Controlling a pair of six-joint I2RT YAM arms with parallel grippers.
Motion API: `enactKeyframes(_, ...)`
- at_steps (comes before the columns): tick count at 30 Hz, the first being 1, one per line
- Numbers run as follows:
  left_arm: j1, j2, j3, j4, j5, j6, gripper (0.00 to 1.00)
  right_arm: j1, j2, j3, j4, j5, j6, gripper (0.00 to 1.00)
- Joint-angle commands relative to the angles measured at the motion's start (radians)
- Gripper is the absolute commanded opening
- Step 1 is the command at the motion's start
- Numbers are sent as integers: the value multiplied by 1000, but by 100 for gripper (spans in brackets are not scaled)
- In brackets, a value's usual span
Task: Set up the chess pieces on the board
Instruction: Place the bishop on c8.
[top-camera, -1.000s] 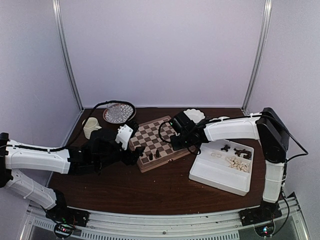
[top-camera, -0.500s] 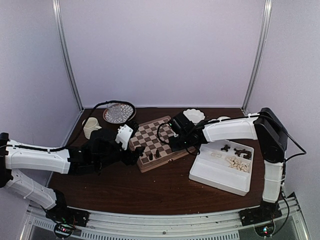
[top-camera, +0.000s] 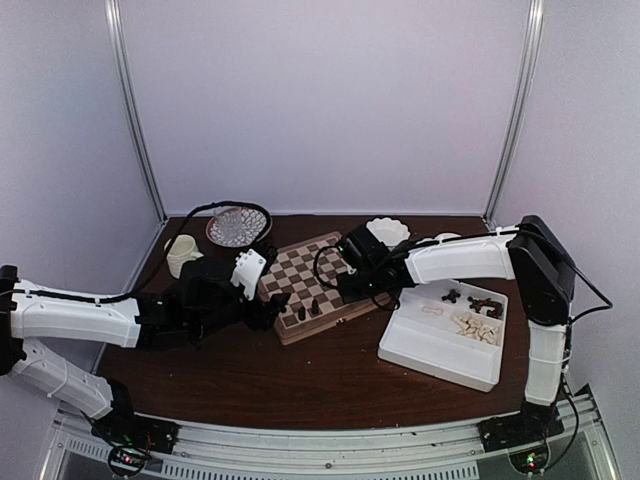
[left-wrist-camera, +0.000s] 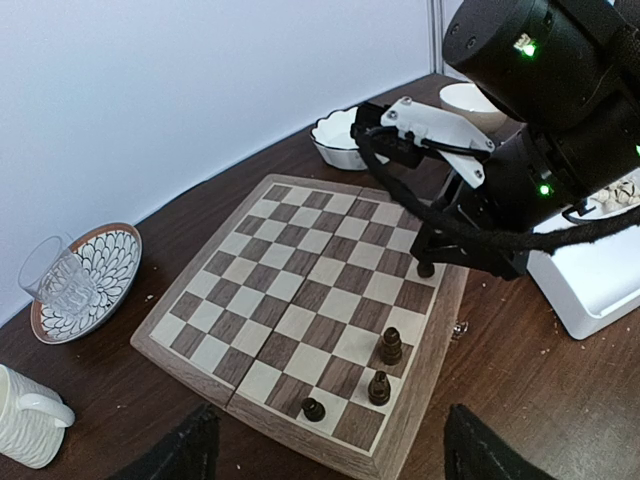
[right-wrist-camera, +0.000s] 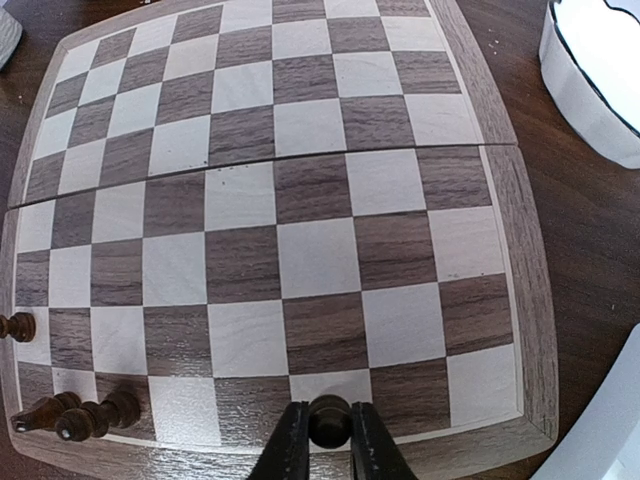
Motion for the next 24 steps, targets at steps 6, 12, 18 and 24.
enactKeyframes(6,3,-3,2,-2,-7,9,77,-3,-9,8,4,-3,-14,25)
enactKeyframes(12,5,-4,3,-3,-7,8,77,-3,-17,5,7,-12,-16,27)
enactKeyframes(18,4,-7,2,-4,-6,7,78,-3,-49,-4,5,2,-18,32)
enactKeyframes(24,4,-4,7,-13,14,14,78,-4,-121,-27,-19,39,-27,34)
